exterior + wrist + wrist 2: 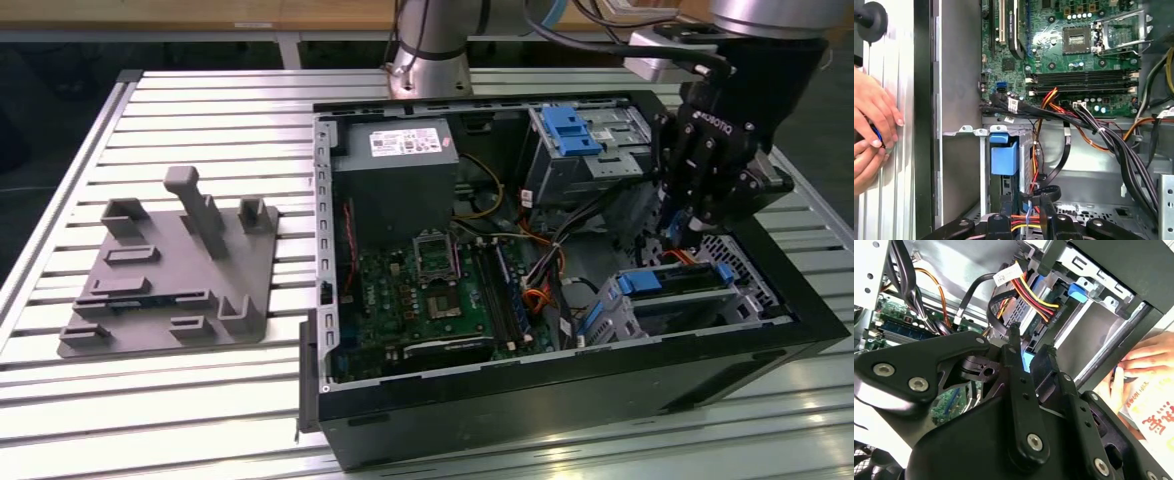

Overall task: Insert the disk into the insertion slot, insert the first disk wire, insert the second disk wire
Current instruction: 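Insert the second disk wire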

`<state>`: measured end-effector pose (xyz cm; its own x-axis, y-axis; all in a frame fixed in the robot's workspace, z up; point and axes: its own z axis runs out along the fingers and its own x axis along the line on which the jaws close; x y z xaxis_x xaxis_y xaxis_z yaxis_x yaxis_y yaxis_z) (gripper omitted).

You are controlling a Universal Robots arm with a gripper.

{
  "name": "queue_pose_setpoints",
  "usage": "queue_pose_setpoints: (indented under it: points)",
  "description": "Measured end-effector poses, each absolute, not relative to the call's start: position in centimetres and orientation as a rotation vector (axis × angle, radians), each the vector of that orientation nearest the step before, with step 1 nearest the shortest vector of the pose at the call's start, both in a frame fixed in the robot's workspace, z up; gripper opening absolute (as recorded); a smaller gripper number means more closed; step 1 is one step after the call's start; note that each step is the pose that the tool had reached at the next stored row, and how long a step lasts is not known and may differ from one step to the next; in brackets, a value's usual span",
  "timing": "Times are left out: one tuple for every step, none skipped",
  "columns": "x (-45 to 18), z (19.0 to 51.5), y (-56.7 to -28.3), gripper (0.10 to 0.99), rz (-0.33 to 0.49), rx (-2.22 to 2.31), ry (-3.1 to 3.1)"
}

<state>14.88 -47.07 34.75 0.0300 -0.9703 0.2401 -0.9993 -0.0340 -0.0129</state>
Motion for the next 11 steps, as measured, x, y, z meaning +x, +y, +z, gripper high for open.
queue_pose_setpoints:
  points:
    - [14.88, 34.70, -47.04, 0.357, 0.280, 2.132, -2.060]
    - [14.88, 34.67, -47.03, 0.357, 0.286, 2.131, -2.055]
    - [14.88, 34.66, -47.01, 0.357, 0.291, 2.131, -2.050]
    - [14.88, 34.63, -46.98, 0.357, 0.295, 2.131, -2.045]
    - [14.87, 34.58, -46.94, 0.357, 0.298, 2.131, -2.042]
    - [14.86, 34.50, -46.86, 0.357, 0.299, 2.131, -2.041]
    - [14.85, 34.44, -46.81, 0.357, 0.300, 2.130, -2.040]
    - [14.85, 34.38, -46.75, 0.357, 0.302, 2.130, -2.039]
    - [14.85, 34.34, -46.70, 0.357, 0.305, 2.128, -2.037]
    - [14.85, 34.30, -46.67, 0.357, 0.309, 2.126, -2.034]
    - [14.85, 34.27, -46.61, 0.357, 0.313, 2.124, -2.031]
